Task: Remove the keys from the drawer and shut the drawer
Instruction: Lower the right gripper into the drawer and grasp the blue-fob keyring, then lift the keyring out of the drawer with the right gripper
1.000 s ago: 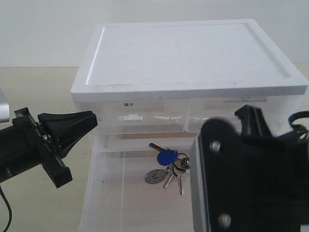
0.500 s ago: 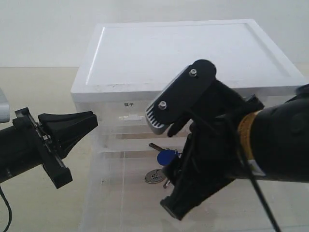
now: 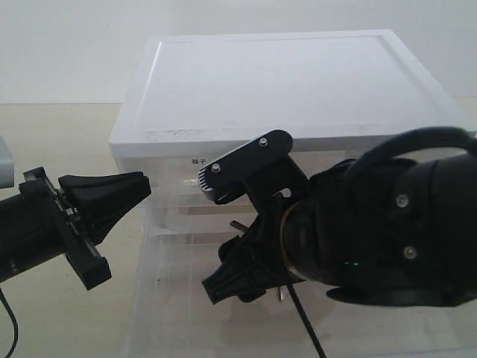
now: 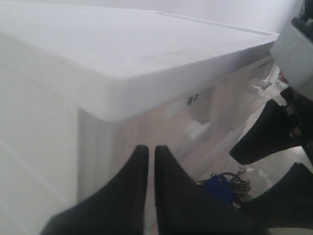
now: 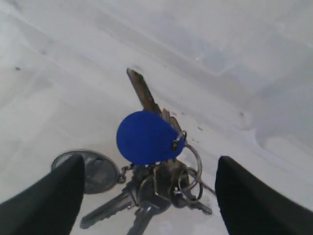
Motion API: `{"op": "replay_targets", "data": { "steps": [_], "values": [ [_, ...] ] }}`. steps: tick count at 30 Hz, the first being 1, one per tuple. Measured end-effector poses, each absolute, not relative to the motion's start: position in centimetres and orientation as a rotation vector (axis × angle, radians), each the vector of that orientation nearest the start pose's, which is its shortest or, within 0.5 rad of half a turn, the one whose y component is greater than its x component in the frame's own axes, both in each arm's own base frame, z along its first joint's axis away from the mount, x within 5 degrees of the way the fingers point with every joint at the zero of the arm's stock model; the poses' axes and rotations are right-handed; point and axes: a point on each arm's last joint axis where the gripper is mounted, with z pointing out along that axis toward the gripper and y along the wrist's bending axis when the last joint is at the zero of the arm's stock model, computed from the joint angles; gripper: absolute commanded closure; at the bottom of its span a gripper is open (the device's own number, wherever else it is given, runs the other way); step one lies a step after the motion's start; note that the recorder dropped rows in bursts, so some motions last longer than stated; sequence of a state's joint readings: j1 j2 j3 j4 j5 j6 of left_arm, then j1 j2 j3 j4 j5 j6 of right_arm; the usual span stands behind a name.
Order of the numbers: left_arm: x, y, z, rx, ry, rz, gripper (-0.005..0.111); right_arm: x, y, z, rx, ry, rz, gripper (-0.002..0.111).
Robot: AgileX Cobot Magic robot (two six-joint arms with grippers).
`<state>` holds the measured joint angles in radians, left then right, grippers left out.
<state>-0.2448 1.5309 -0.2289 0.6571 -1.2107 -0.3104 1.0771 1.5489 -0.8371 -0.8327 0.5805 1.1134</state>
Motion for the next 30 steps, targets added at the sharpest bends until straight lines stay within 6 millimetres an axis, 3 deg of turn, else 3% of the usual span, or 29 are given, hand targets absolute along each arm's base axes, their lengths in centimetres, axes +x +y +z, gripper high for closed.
{"op": "replay_targets", "data": {
  "steps": [7,9,11,15,20,24,30],
  "values": [
    [19.0,-10.2,17.3,0.630,1.575,-0.730,0.102,17.7,24.2,19.3,-0.668,2.390,-0.019,0.041],
    [19.0,-10.2,17.3,0.630,1.575,-0.730,0.102,17.8,24.4,19.1,-0.672,2.385,-0.021,0.046],
    [19.0,-10.2,17.3,0.629,1.576,-0.733,0.102,17.9,24.7,18.8,-0.681,2.383,-0.013,0.060],
    [19.0,-10.2,17.2,0.632,1.577,-0.739,0.102,18.1,25.2,18.2,-0.737,2.370,-0.015,0.107],
    [19.0,-10.2,17.2,0.631,1.578,-0.740,0.102,18.1,25.3,18.2,-0.828,2.338,-0.046,0.108],
    [19.0,-10.2,17.2,0.633,1.578,-0.741,0.102,17.9,24.9,19.6,-0.887,2.289,-0.035,0.108],
    [19.0,-10.2,17.2,0.631,1.579,-0.742,0.102,16.7,22.5,24.7,-0.808,2.210,0.034,0.108]
  ]
}}
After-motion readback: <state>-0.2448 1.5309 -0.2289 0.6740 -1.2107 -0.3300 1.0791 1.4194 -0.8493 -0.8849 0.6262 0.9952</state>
